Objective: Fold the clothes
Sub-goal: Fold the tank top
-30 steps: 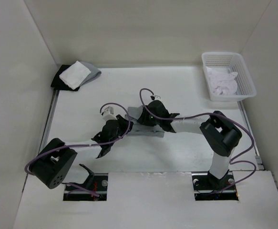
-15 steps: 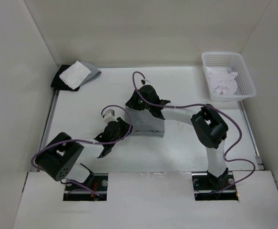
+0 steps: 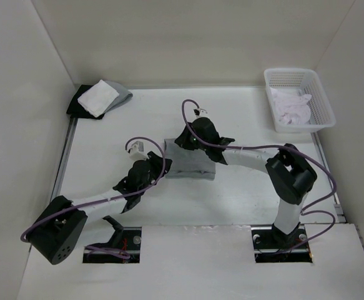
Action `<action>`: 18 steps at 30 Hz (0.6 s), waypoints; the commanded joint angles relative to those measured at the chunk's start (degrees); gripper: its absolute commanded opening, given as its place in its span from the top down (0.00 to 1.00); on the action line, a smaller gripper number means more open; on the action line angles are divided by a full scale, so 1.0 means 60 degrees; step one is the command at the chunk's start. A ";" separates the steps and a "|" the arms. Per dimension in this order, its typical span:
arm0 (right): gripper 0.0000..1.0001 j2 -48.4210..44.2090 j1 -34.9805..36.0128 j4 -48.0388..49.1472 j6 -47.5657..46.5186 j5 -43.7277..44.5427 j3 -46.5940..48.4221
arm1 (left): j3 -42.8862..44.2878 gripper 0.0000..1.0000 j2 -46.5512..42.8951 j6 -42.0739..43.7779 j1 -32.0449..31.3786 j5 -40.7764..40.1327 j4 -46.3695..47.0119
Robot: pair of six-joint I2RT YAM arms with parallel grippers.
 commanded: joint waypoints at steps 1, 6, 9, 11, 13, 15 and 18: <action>0.90 0.0260 0.0058 0.0491 -0.0238 -0.0207 0.0103 | 0.0373 0.68 -0.0276 -0.0088 -0.0085 -0.0194 -0.0186; 0.90 0.1725 -0.0103 0.0505 -0.0062 -0.0618 0.1157 | 0.0301 0.68 -0.0275 -0.0176 -0.0217 -0.0209 -0.0186; 0.90 0.2458 -0.0133 0.0462 0.0128 -0.0852 0.1816 | 0.0125 0.68 -0.0583 -0.0176 -0.0173 -0.0223 -0.0186; 0.89 0.2781 -0.0103 0.0491 0.0187 -0.1072 0.2139 | 0.0066 0.68 -0.0817 -0.0191 -0.0100 -0.0238 -0.0288; 0.86 0.2914 0.0028 0.0535 0.0187 -0.1073 0.2360 | 0.0095 0.68 -0.0964 -0.0133 -0.0056 -0.0267 -0.0405; 0.83 0.2929 0.0072 0.0695 0.0202 -0.1014 0.2434 | 0.0139 0.68 -0.1096 -0.0103 -0.0070 -0.0267 -0.0493; 0.71 0.2725 0.0073 0.1003 0.0348 -0.1101 0.2376 | 0.0096 0.68 -0.1505 -0.0074 -0.0056 -0.0267 -0.0566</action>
